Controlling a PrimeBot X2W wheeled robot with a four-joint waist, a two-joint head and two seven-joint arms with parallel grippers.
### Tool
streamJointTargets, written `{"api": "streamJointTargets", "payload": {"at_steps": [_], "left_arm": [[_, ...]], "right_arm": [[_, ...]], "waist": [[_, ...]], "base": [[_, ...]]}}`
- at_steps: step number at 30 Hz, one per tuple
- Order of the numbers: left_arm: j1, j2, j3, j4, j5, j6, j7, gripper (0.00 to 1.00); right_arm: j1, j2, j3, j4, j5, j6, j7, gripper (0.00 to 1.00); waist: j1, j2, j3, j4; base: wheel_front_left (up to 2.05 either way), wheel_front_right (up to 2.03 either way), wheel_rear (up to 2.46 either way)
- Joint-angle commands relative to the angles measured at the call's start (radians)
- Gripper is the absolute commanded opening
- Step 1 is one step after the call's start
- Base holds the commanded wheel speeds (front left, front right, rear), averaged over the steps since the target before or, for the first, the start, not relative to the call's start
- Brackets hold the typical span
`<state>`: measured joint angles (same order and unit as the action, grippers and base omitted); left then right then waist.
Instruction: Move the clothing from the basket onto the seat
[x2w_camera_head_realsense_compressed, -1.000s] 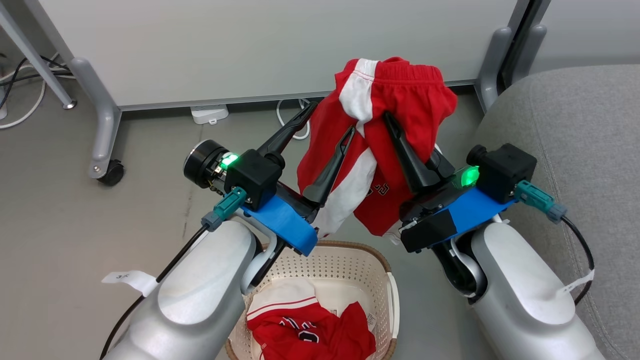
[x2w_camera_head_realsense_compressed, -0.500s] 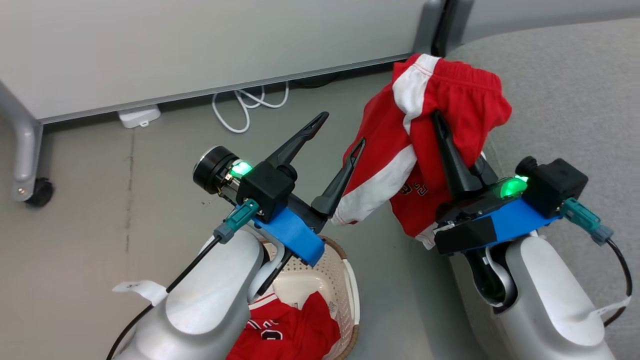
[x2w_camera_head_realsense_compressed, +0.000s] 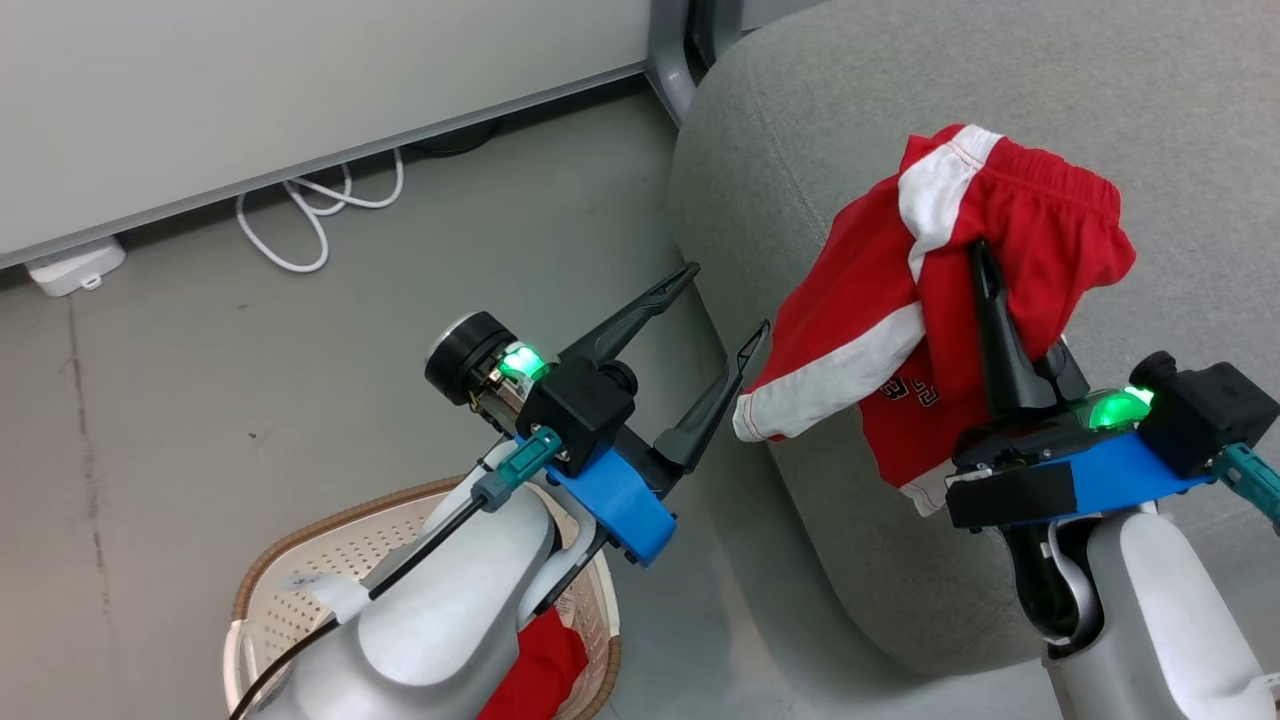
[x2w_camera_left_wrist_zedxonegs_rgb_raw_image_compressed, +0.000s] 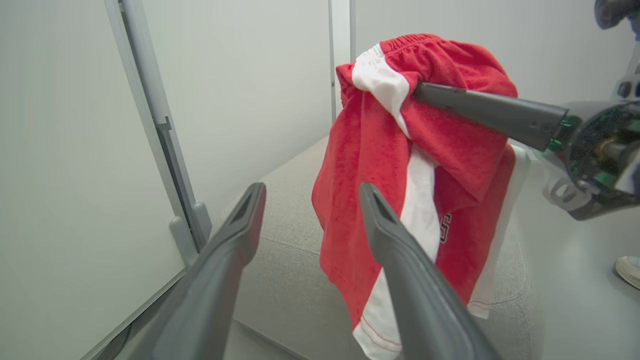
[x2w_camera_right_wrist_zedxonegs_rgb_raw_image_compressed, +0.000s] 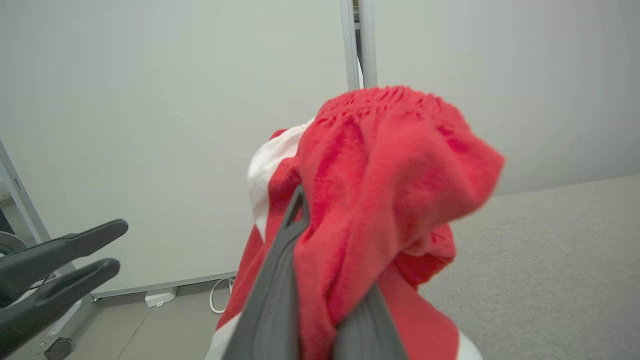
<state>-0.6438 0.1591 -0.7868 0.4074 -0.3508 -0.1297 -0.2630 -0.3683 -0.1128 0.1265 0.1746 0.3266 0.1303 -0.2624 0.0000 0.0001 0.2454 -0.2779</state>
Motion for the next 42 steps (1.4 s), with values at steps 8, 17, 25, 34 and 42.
{"api": "streamJointTargets", "payload": {"at_steps": [8,17,25,34,42], "left_arm": [[-0.024,-0.001,-0.046,0.013,-0.013,-0.001,-0.003,1.00],[-0.042,0.009,-0.013,-0.006,-0.010,0.003,-0.003,1.00],[-0.120,0.034,0.006,-0.053,0.019,0.007,0.006,1.00],[-0.245,0.086,0.015,-0.157,0.067,0.010,0.060,1.00],[-0.296,0.122,0.014,-0.237,0.099,0.017,0.086,1.00]], "right_arm": [[0.056,0.020,-0.044,-0.036,-0.016,0.001,-0.004,0.00],[-0.015,0.038,-0.120,-0.098,-0.030,0.001,-0.004,0.00],[-0.252,-0.002,-0.263,-0.147,-0.072,0.001,-0.004,0.00],[-0.552,-0.158,-0.458,-0.135,-0.144,0.001,-0.004,0.00],[-0.672,-0.322,-0.614,-0.011,-0.153,0.001,-0.004,0.00]], "waist": [[0.0000,-0.0001,0.022,-0.059],[0.0000,-0.0001,0.056,-0.045],[0.0000,-0.0001,0.229,0.005],[0.0000,-0.0001,0.501,0.048],[0.0000,-0.0001,0.643,0.063]], "base": [[0.00,0.00,0.00],[0.00,0.00,0.00],[0.00,0.00,0.00],[0.00,0.00,0.00],[0.00,0.00,0.00]]}}
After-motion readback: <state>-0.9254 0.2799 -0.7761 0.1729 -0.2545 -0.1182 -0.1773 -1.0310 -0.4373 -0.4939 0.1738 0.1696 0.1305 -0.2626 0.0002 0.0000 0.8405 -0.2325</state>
